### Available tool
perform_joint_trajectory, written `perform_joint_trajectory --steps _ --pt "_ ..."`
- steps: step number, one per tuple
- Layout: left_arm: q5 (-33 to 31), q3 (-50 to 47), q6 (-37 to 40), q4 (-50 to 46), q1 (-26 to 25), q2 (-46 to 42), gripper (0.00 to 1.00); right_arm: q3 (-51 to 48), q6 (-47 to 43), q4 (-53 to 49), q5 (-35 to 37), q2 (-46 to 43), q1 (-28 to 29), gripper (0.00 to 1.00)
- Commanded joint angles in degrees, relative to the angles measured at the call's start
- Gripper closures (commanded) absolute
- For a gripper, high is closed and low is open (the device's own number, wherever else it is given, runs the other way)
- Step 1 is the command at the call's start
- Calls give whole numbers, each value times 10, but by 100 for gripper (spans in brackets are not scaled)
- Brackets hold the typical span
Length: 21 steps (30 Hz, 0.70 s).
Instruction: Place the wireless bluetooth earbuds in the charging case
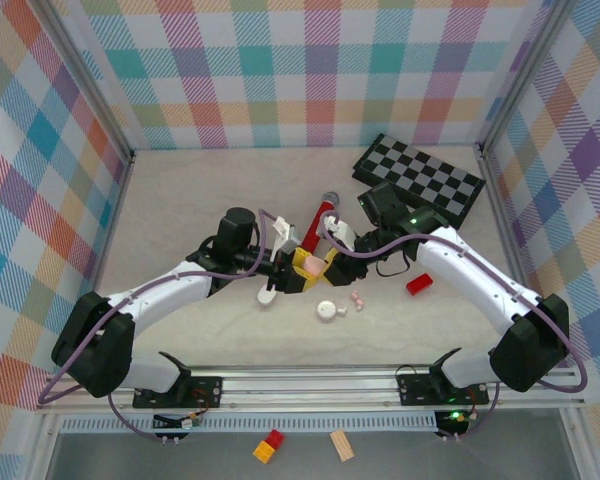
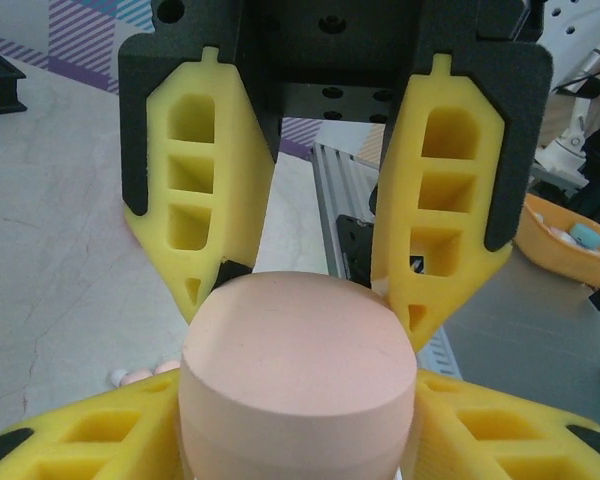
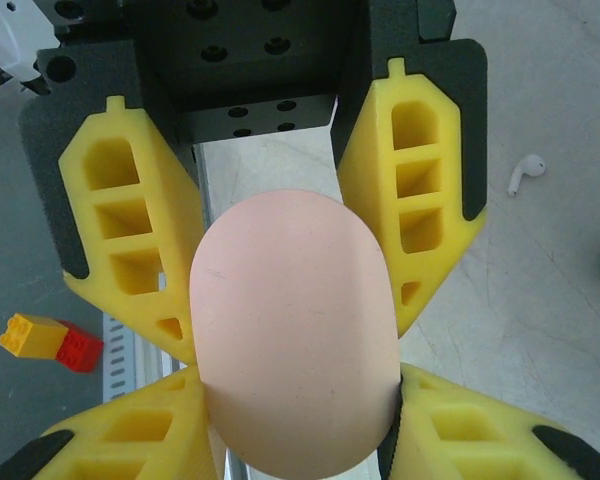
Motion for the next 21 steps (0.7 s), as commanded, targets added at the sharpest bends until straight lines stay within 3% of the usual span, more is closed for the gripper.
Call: perform_joint_trajectory --steps 1,7,10,12,21 --pt "28 19 1 24 -6 3 52 13 -12 -3 -8 5 0 61" --pt "32 19 1 23 -6 3 66 14 -16 -11 -7 8 1 61" --pt "30 17 5 24 -6 1 67 13 -15 -9 -1 6 1 56" --pt "29 15 7 25 -6 2 67 11 -13 -2 5 -1 1 44" --pt "22 1 9 46 -6 2 67 3 -8 12 30 -23 0 32"
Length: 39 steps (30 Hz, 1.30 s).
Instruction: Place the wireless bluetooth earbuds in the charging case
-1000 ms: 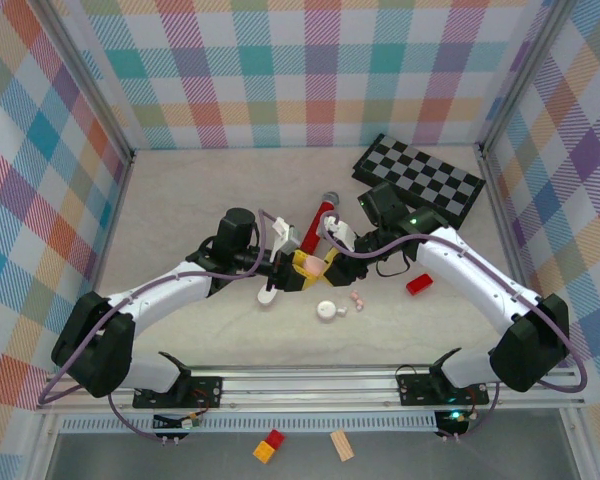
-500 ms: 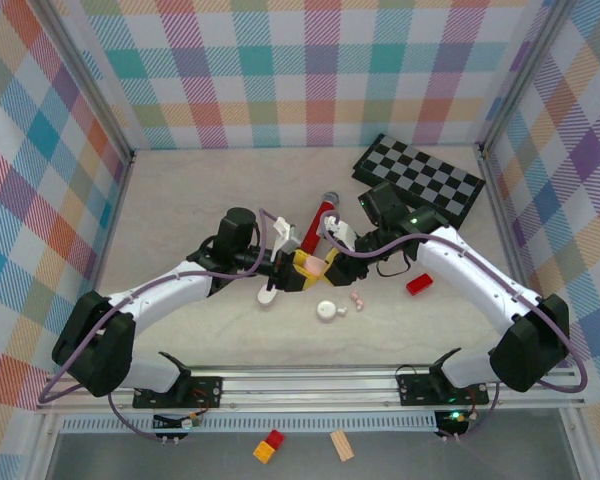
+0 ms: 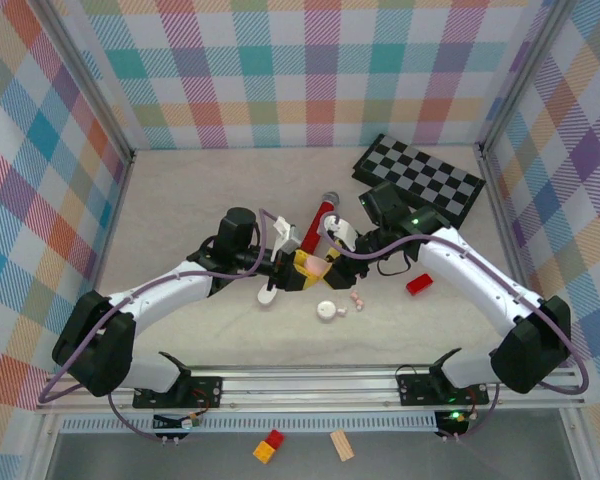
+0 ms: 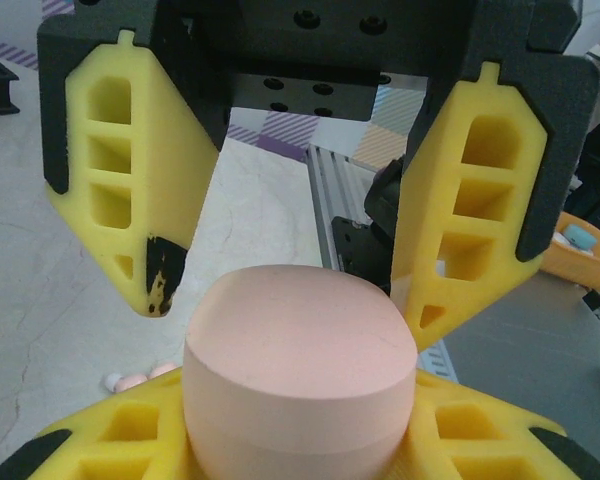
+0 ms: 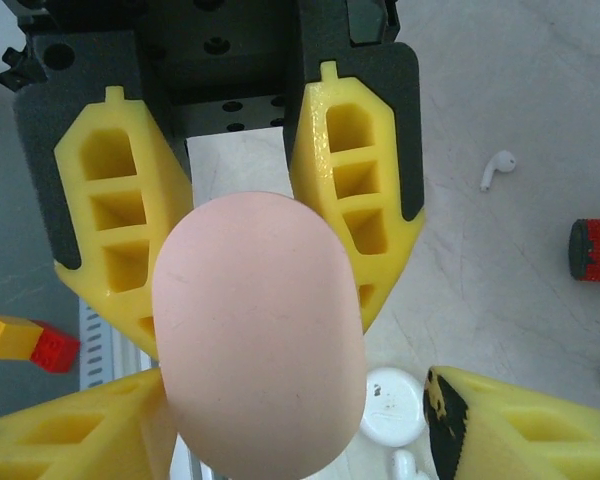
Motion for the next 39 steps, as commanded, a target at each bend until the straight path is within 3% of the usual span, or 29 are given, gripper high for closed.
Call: perform_joint_trajectory --steps 1,30,39 --pt "16 -1 13 40 -5 0 67 2 -5 10 3 -19 0 31" --pt "-21 -46 11 100 -5 -17 67 12 54 106 75 -30 -40 29" --pt "-34 -52 -15 152 4 -2 67 -14 69 125 6 -101 -42 25"
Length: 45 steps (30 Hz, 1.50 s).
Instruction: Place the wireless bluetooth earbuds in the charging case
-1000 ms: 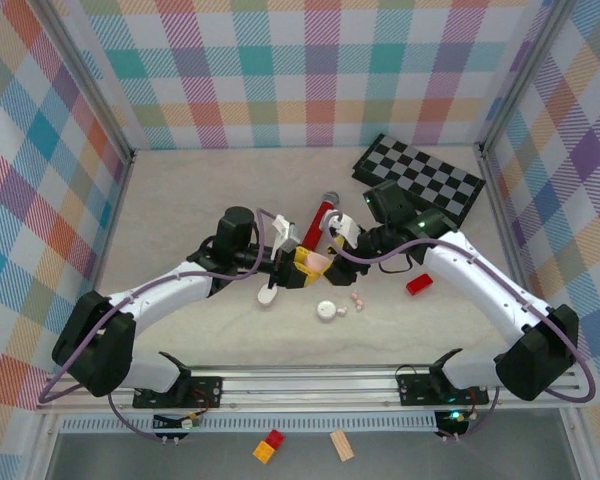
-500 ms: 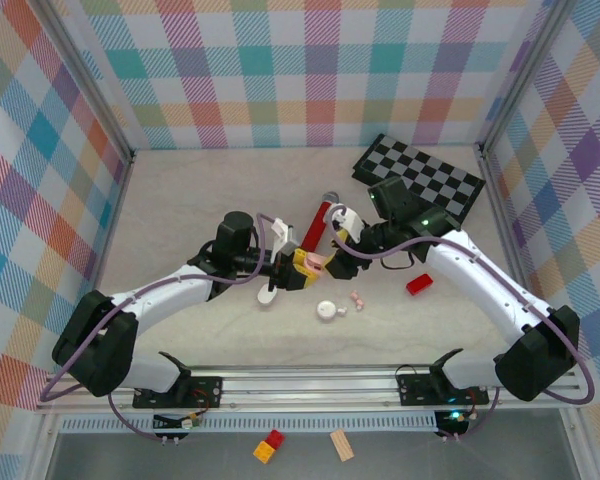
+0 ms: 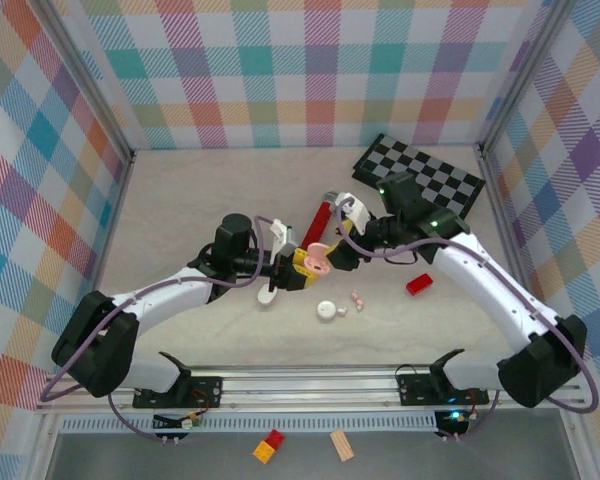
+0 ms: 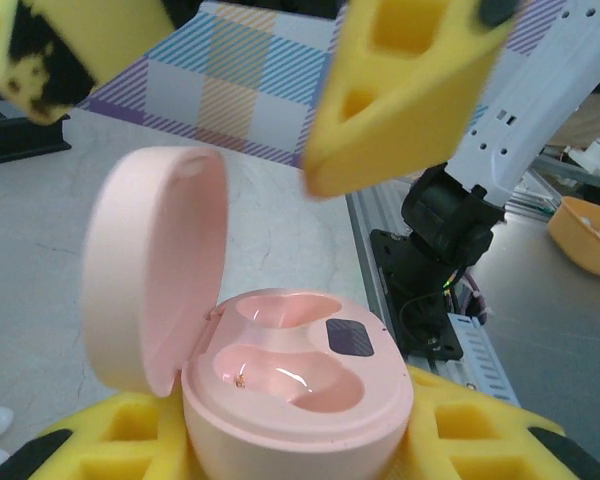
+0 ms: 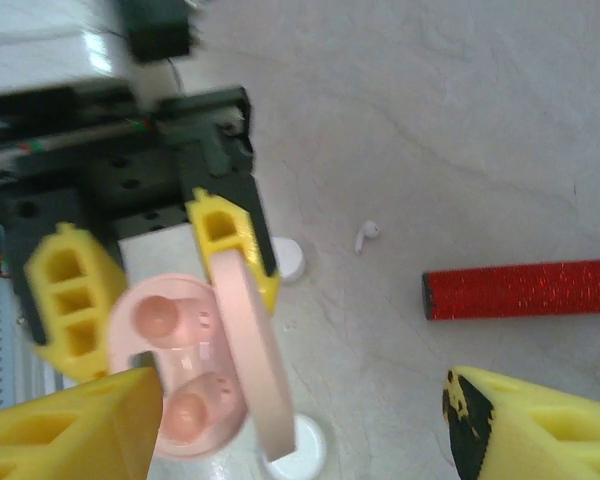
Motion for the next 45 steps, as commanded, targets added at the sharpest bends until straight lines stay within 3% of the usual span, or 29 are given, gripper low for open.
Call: perform_joint_trajectory --steps 1,7,11,14,17,25,33,45 --pt "4 -6 -8 47 7 1 67 -21 20 38 -54 -60 -6 25" --pt "-17 -30 -48 129 22 4 66 -115 111 145 -104 -146 -69 24" --pt "-26 -40 -57 144 30 -2 66 -179 229 213 -50 -172 -125 24" --pt "-33 -48 -58 149 35 -13 66 -196 289 184 62 -159 -148 25" --pt "-39 -54 -58 151 40 -22 66 -211 349 152 122 -140 -152 28" --pt "-41 -69 -85 199 55 -21 66 -279 479 117 104 -83 -151 34" --pt "-47 -73 -85 196 70 -29 66 -347 535 156 61 -49 -114 36" --pt "-48 -68 -81 183 76 -35 66 -351 506 223 42 50 -93 41"
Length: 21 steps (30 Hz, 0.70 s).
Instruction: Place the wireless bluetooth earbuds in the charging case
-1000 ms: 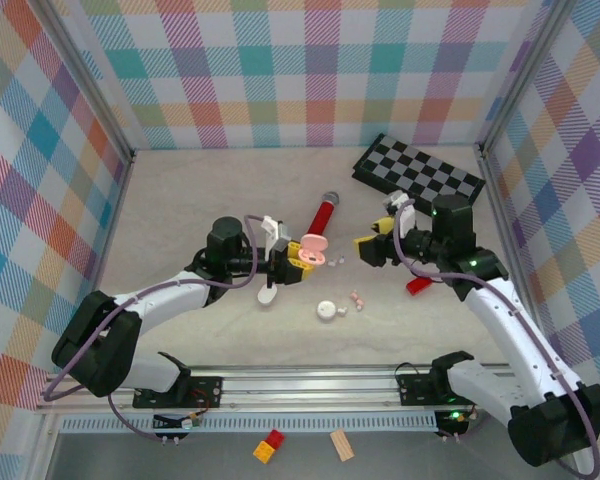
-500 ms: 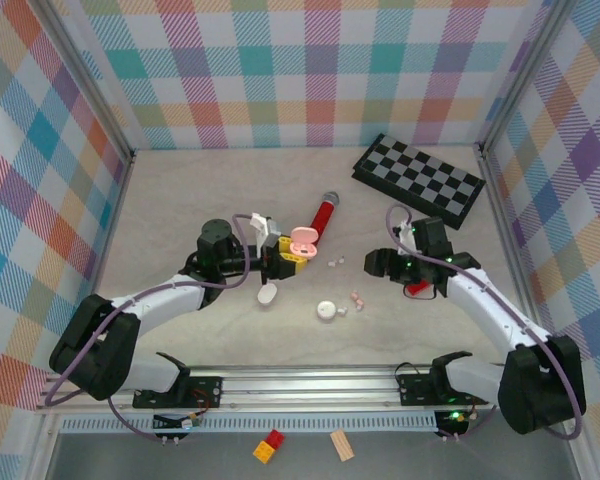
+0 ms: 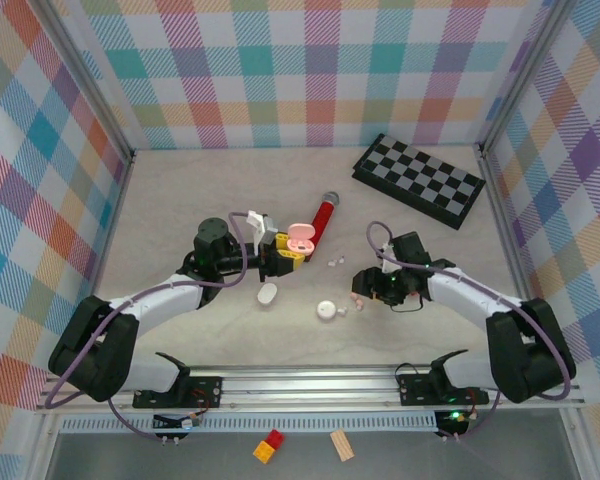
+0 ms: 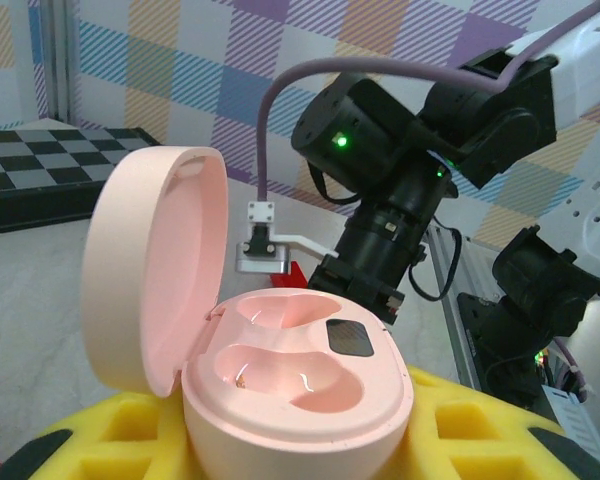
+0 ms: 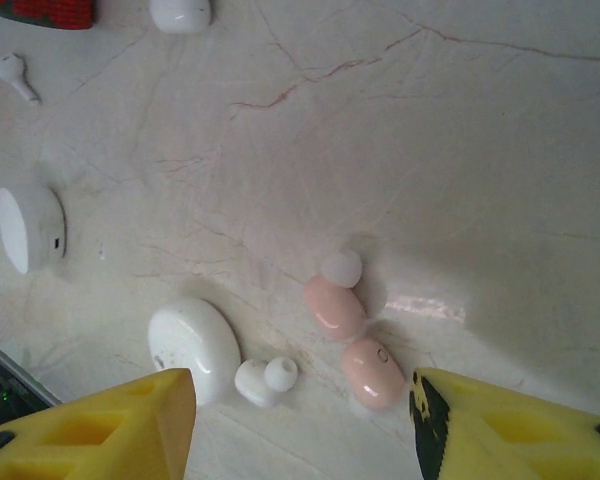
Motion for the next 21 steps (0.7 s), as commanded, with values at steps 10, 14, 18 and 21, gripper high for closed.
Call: perform_joint_trajectory --steps 10,14,18,21 --pt "4 -2 7 11 7 -22 66 -10 1 49 -40 48 10 43" --pt "3 -3 7 14 9 -23 66 -20 2 49 -35 37 14 44" --pt "5 -3 5 18 9 -21 66 -28 -1 49 -33 40 14 43" --pt "6 -3 3 19 9 -23 66 -30 -2 50 -40 41 17 43"
